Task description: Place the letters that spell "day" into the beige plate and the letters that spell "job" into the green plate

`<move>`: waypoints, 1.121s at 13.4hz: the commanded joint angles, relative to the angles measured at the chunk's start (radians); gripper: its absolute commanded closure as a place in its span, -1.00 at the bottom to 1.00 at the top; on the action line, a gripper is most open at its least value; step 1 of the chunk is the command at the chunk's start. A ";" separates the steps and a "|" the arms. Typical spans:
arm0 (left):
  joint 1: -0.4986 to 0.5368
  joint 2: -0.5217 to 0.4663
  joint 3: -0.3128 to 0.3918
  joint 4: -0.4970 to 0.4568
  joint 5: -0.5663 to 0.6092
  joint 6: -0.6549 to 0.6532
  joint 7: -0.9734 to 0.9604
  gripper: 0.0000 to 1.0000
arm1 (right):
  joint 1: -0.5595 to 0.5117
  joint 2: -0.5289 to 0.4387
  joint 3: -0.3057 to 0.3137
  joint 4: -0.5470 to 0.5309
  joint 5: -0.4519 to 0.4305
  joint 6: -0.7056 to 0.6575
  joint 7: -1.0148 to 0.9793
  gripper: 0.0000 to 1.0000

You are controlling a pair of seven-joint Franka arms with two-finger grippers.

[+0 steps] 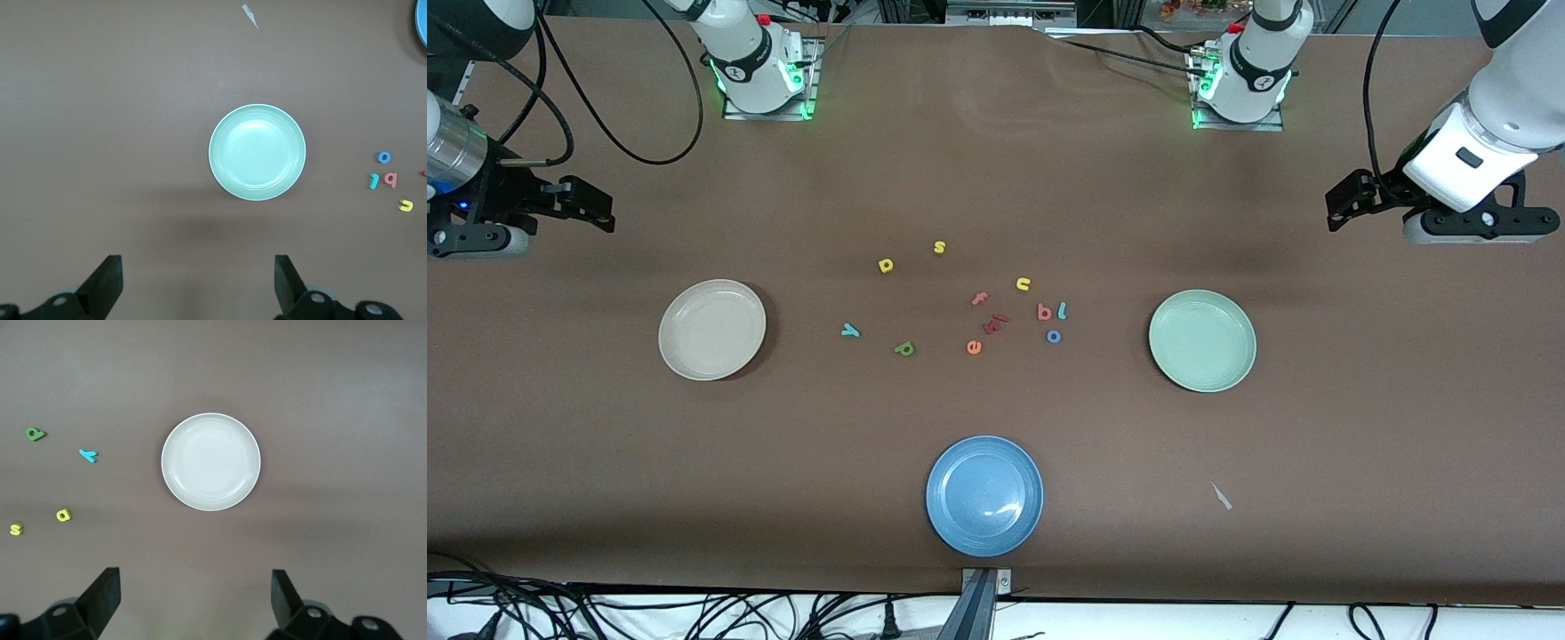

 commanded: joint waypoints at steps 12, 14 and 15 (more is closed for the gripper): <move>-0.011 -0.010 -0.008 -0.002 -0.004 -0.011 0.013 -1.00 | -0.004 -0.009 0.001 -0.012 0.011 0.002 -0.015 -1.00; -0.009 -0.010 -0.018 -0.002 -0.001 -0.011 0.010 -1.00 | -0.004 -0.009 0.001 -0.012 0.011 0.002 -0.014 -1.00; -0.009 -0.010 -0.019 -0.002 -0.001 -0.011 0.008 -1.00 | -0.004 -0.009 0.001 -0.012 0.011 0.002 -0.014 -1.00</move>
